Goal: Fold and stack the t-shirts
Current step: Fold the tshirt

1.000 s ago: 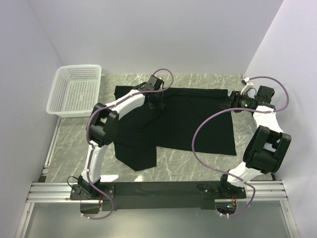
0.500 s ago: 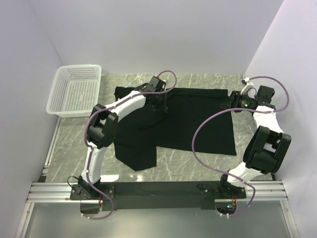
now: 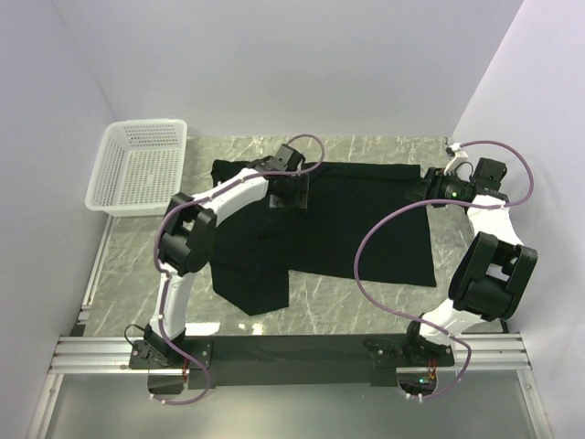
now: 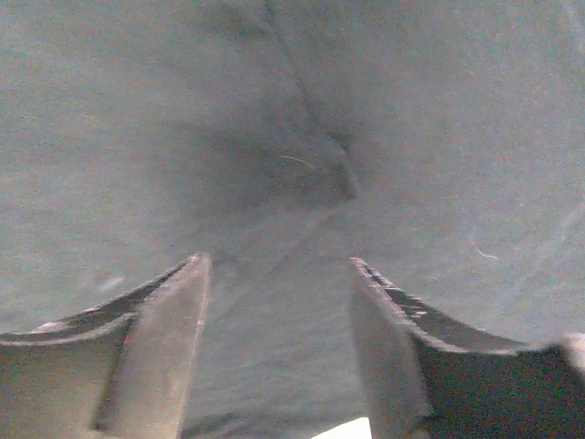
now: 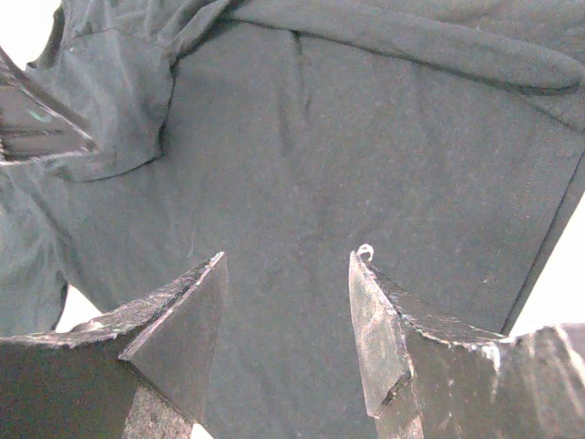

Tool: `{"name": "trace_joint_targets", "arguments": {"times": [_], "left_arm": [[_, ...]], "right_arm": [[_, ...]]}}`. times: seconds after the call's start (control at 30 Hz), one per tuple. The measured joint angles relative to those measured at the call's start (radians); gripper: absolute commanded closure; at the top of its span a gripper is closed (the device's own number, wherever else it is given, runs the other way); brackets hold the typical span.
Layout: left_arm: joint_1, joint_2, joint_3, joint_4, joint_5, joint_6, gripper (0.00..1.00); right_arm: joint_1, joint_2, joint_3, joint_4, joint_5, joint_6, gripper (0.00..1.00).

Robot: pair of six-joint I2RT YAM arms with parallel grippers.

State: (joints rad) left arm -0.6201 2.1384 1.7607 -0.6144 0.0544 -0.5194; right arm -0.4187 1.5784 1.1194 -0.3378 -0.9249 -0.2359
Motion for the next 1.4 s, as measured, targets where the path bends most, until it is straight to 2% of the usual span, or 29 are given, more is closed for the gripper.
{"name": "trace_joint_targets", "arguments": {"times": [0.07,0.13,0.17,0.3,0.43,0.5,0.57,0.77,1.0,1.27,1.4], "left_arm": [[0.009,-0.029,-0.012,0.002,-0.042,0.008,0.26],[0.03,-0.084,-0.045,0.026,-0.062,0.006,0.26],[0.052,-0.121,-0.069,0.039,-0.058,0.001,0.18],[0.235,-0.225,-0.132,0.123,-0.015,-0.03,0.17],[0.428,-0.206,-0.121,0.186,-0.003,-0.063,0.18],[0.48,-0.165,-0.095,0.188,-0.002,-0.082,0.19],[0.501,-0.123,-0.072,0.192,0.002,-0.1,0.23],[0.544,-0.024,-0.039,0.205,0.045,-0.15,0.25],[0.585,-0.01,-0.031,0.218,0.067,-0.157,0.24],[0.589,-0.035,-0.081,0.245,0.097,-0.156,0.25],[0.589,-0.041,-0.099,0.251,0.107,-0.156,0.25]], "right_arm": [[0.0,0.0,0.0,0.0,0.002,-0.003,0.38],[0.0,0.0,0.002,0.0,0.011,-0.005,0.38],[0.0,0.002,0.005,-0.003,0.023,-0.006,0.38],[0.005,0.057,0.089,-0.016,0.078,-0.005,0.38],[0.013,0.18,0.23,-0.018,0.175,0.029,0.39],[0.018,0.247,0.306,-0.024,0.225,0.054,0.39],[0.025,0.322,0.389,-0.029,0.276,0.081,0.39],[0.055,0.55,0.667,-0.125,0.369,0.08,0.39],[0.082,0.73,0.89,-0.275,0.446,-0.061,0.39],[0.122,0.772,0.929,-0.399,0.487,-0.261,0.42],[0.14,0.795,0.958,-0.418,0.501,-0.313,0.5]]}}
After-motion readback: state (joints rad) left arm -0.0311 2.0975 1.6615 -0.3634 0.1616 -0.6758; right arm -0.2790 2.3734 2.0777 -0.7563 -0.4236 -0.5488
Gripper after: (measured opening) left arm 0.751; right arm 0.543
